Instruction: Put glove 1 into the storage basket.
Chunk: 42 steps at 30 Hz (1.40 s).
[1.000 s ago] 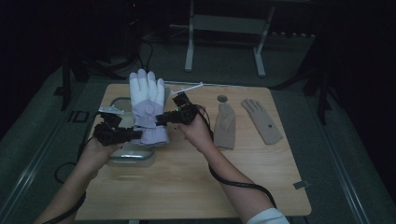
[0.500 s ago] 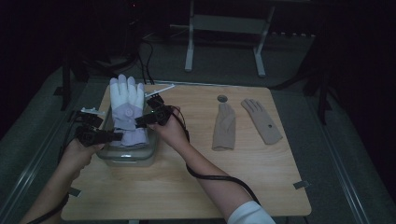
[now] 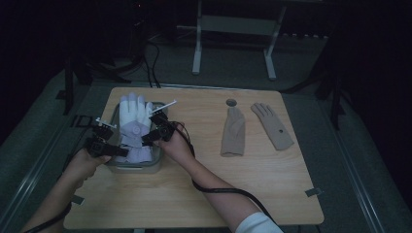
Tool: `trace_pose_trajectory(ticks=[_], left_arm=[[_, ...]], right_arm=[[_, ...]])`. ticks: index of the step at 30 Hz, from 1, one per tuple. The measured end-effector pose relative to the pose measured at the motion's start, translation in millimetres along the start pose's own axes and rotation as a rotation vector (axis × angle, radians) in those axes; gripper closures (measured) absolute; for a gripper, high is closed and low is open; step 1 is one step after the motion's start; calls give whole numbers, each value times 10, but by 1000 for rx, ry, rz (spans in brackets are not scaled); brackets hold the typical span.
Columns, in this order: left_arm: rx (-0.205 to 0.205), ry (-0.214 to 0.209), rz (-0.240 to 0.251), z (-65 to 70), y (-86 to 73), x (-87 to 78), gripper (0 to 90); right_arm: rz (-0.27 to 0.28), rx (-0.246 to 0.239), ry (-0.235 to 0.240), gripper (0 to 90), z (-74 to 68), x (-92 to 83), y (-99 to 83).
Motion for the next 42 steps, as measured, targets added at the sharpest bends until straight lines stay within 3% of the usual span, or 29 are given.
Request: trace_pose_trajectory(ticks=[7, 13, 15, 17, 20, 22, 23, 25, 27, 29, 32, 35, 38, 42], left_arm=[[6, -13, -68, 13, -27, 73, 726], [-29, -51, -103, -33, -12, 81, 724], [-33, -60, -100, -45, -12, 77, 723], [-47, -63, -89, -51, -10, 75, 721], [-42, -53, -99, -42, -3, 83, 712], [-56, -60, -96, -53, 6, 85, 687], [-58, -54, -92, -49, 12, 85, 651], [-41, 25, -91, -55, 20, 86, 523], [-37, 56, -55, -49, 33, 68, 430], [-33, 92, 2, -37, 63, -1, 396], [-4, 144, 77, 44, 118, -128, 385], [34, 162, 131, 201, 187, -212, 387], [52, 127, 177, 364, 252, -232, 398], [45, 68, 246, 534, 339, -220, 405]], right_arm=[[-62, -1, -31, 709, 43, 96, -78], [-109, -5, -32, 637, 22, 94, -50], [-105, -3, -13, 584, 25, 51, -26], [-99, -34, -29, 492, 14, 4, -10], [-69, -66, -33, 466, 21, -63, 1], [-52, -62, -12, 456, 22, -122, 16], [-44, -61, -4, 435, 26, -153, 25], [-26, -53, 14, 405, 37, -216, 39], [-20, -46, 25, 383, 52, -282, 49], [3, -49, 39, 357, 67, -358, 63], [27, -64, 54, 338, 84, -478, 69], [40, -86, 55, 328, 109, -583, 67], [54, -107, 51, 333, 131, -682, 56], [61, -139, 41, 337, 170, -786, 18]])
Point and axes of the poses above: each handheld gripper's, and its own axes: x roughly forward along the jaws, y roughly out of its top, z roughly to its right, the point moved 5 cm from there along x, roughly forward along the jaws, and after that the axes turned 10 degrees about x, right-handed, at the moved point
